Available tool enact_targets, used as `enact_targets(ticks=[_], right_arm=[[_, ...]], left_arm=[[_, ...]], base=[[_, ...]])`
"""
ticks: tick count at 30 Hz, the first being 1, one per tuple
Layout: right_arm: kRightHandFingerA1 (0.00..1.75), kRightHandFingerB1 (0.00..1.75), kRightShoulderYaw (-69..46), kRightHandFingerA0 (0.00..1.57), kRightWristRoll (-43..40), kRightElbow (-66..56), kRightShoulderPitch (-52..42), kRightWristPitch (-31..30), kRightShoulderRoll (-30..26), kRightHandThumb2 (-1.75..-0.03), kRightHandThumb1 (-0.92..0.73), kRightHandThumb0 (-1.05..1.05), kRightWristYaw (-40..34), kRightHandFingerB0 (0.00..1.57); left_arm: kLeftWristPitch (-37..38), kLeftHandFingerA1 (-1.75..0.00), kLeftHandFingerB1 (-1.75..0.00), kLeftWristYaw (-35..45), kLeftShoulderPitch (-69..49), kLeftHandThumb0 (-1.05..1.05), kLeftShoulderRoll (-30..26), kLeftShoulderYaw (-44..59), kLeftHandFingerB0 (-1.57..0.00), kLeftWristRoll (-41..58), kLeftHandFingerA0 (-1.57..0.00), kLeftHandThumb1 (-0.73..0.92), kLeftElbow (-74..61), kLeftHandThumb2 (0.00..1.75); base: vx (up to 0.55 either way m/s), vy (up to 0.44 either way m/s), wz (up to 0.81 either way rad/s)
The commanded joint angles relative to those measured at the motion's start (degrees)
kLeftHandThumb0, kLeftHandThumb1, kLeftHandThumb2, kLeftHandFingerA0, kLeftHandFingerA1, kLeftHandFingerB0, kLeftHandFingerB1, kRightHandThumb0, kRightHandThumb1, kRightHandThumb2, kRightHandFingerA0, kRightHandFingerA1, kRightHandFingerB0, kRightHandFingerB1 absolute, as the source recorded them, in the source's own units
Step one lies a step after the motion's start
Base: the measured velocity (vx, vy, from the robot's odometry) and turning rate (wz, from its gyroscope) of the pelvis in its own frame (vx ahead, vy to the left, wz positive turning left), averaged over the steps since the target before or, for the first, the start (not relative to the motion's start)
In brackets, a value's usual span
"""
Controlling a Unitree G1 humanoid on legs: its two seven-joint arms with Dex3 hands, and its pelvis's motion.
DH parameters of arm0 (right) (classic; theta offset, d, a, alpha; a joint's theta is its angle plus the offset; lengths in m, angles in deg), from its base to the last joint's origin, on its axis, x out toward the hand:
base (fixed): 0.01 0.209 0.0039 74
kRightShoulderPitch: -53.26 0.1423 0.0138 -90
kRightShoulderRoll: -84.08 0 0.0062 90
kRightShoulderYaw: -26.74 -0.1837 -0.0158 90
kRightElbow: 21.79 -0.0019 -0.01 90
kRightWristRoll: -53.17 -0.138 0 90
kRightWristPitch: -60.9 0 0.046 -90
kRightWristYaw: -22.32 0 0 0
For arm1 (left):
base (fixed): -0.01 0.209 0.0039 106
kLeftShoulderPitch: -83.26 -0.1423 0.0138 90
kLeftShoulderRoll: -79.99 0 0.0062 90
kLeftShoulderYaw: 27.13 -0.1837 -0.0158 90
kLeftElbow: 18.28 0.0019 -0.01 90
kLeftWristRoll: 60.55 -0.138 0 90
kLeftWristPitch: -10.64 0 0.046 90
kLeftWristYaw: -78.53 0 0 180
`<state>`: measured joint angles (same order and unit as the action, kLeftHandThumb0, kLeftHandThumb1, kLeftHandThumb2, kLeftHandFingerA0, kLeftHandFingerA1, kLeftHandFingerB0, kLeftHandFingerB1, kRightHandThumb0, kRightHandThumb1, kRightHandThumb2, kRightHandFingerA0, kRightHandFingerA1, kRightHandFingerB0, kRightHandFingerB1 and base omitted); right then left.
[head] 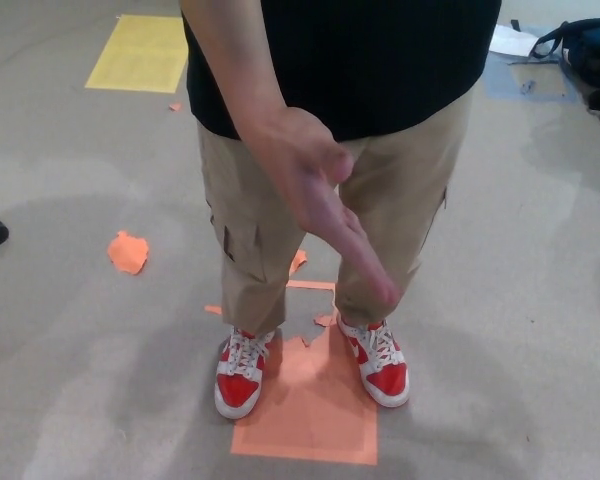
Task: The robot extends its right arm to grab a person's hand and shakes it
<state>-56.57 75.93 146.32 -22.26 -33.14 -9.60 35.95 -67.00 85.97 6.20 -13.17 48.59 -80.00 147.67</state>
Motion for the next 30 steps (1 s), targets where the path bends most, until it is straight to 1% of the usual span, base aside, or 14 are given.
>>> enact_targets(ticks=[1, 3, 5, 8, 10, 11, 12, 13, 15, 17, 19, 22, 24, 30], right_arm=[[0.23, 0.19, 0.65, 0.0, -0.34, -0.04, 0.69, -0.25, -1.12, -1.19, -0.81, -0.84, 1.16, 0.02], [0.17, 0.16, 1.02, 0.0, -0.25, -0.03, 0.75, 0.24, -1.13, -0.77, -0.92, -0.84, 1.11, 0.0], [0.13, 0.11, 0.82, 0.0, -0.77, -0.06, 0.91, 0.32, -1.16, -1.02, -0.79, -0.89, 1.09, 0.0], [0.18, 0.19, 0.73, 0.0, -1.13, 0.09, 1.61, -1.31, -1.13, -0.76, -0.92, -0.86, 1.63, 0.03], [0.21, 0.21, 0.71, 0.0, -1.23, 0.13, 1.56, -1.26, -1.08, -0.8, -0.92, -0.83, 1.49, 0.02], [0.23, 0.22, 1.47, 0.0, -0.56, 0.01, 1.42, 0.37, -1.13, -1.17, -0.8, -0.8, 1.43, 0.03], [0.19, 0.23, 1.62, 0.0, -0.5, 0.04, 1.5, 0.14, -1.12, -0.81, -0.92, -0.85, 1.51, 0.04], [0.27, 0.27, 1.51, 0.0, -0.78, 0.13, 1.71, -0.73, -1.09, -1.16, -0.79, -0.81, 1.76, 0.13], [0.32, 0.29, 2.35, 0.0, -0.19, 0.21, 1.8, -1.3, -0.59, -1.18, -0.85, -0.89, 1.57, 0.17], [0.33, 0.25, 2.59, 0.0, -0.34, 0.06, 1.63, -0.97, -0.23, -1.16, -0.78, -0.79, 0.81, 0.08], [0.24, 0.21, 2.37, 0.0, -0.92, 0.0, 1.52, -0.21, -0.37, -1.18, -0.82, -0.84, 1.63, 0.06], [0.33, 0.26, 3.58, 0.09, 0.18, 0.16, 1.29, -0.44, -0.36, -0.83, -0.92, -0.89, 0.89, 0.11], [0.26, 0.23, 3.33, 0.0, -0.42, 0.25, 1.13, -1.06, -0.19, -1.18, -0.84, -0.85, 1.05, 0.09], [0.38, 0.26, 2.81, 0.04, -0.65, 0.32, 1.05, -1.61, 0.27, -1.17, -0.84, -0.89, 0.52, 0.12]], left_arm=[[-0.54, -0.33, -0.31, -0.38, 0.5, -0.75, -1.0, 0.35, -0.25, -0.42, -0.3, 0.92, -0.09, 0.71], [-0.48, -0.34, -0.32, -0.38, 0.53, -0.75, -1.03, 0.5, -0.27, -0.33, -0.32, 0.92, 0.01, 0.7], [-0.38, -0.35, -0.32, -0.38, 0.6, -0.75, -1.01, 0.64, -0.28, -0.24, -0.34, 0.92, 0.06, 0.7], [-0.99, -0.35, -0.32, -0.16, 1.07, -0.75, -1.13, 0.37, -0.29, -0.53, -0.33, 0.92, -0.05, 0.71], [-1.24, -0.35, -0.32, 0.08, 1.17, -0.75, -1.14, 0.34, -0.28, -0.52, -0.32, 0.92, -0.11, 0.71], [-0.7, -0.35, -0.32, 0.11, 0.98, -0.74, -1.3, 0.65, -0.27, -0.23, -0.34, 0.92, -0.1, 0.71], [-0.73, -0.35, -0.32, 0.11, 1.0, -0.74, -1.33, 0.57, -0.28, -0.34, -0.35, 0.92, -0.05, 0.71], [-0.88, -0.35, -0.32, 0.11, 1.03, -0.74, -1.33, 0.45, -0.29, -0.5, -0.35, 0.92, 0.0, 0.71], [-0.62, -0.35, -0.32, 0.18, 0.6, -0.73, -1.76, 0.59, -0.29, -0.37, -0.35, 0.92, -0.07, 0.71], [0.1, -0.52, -0.43, 0.21, 0.29, -0.74, -2.16, 0.26, -0.15, -0.71, -0.33, 0.78, -0.15, 1.15], [0.48, -0.36, -0.33, 0.27, 0.17, -0.77, -2.29, -0.01, -0.28, -0.93, -0.35, 0.91, -0.27, 0.72], [0.37, -0.35, -0.32, 0.89, 0.12, -0.78, -2.47, -0.22, -0.27, -0.93, -0.34, 0.91, -0.36, 0.72], [0.79, -0.36, -0.34, 0.29, 0.08, -0.77, -2.57, -0.92, -0.3, -1.66, -0.35, 0.92, -0.36, 0.72], [0.44, -0.36, -0.33, 0.93, -0.02, -0.81, -2.8, -0.33, -0.27, -0.82, -0.34, 0.92, -0.37, 0.72]], base=[[0.0, 0.0, 0.0], [0.0, 0.0, 0.0], [0.0, 0.0, 0.0], [0.0, 0.0, 0.0], [0.0, 0.0, 0.0], [0.0, 0.0, 0.0], [0.0, 0.0, 0.0], [0.0, 0.0, 0.0], [0.0, 0.0, 0.0], [0.0, 0.0, 0.0], [0.0, 0.0, 0.0], [0.0, 0.0, 0.0], [0.0, 0.0, 0.0], [0.0, 0.0, 0.0]])
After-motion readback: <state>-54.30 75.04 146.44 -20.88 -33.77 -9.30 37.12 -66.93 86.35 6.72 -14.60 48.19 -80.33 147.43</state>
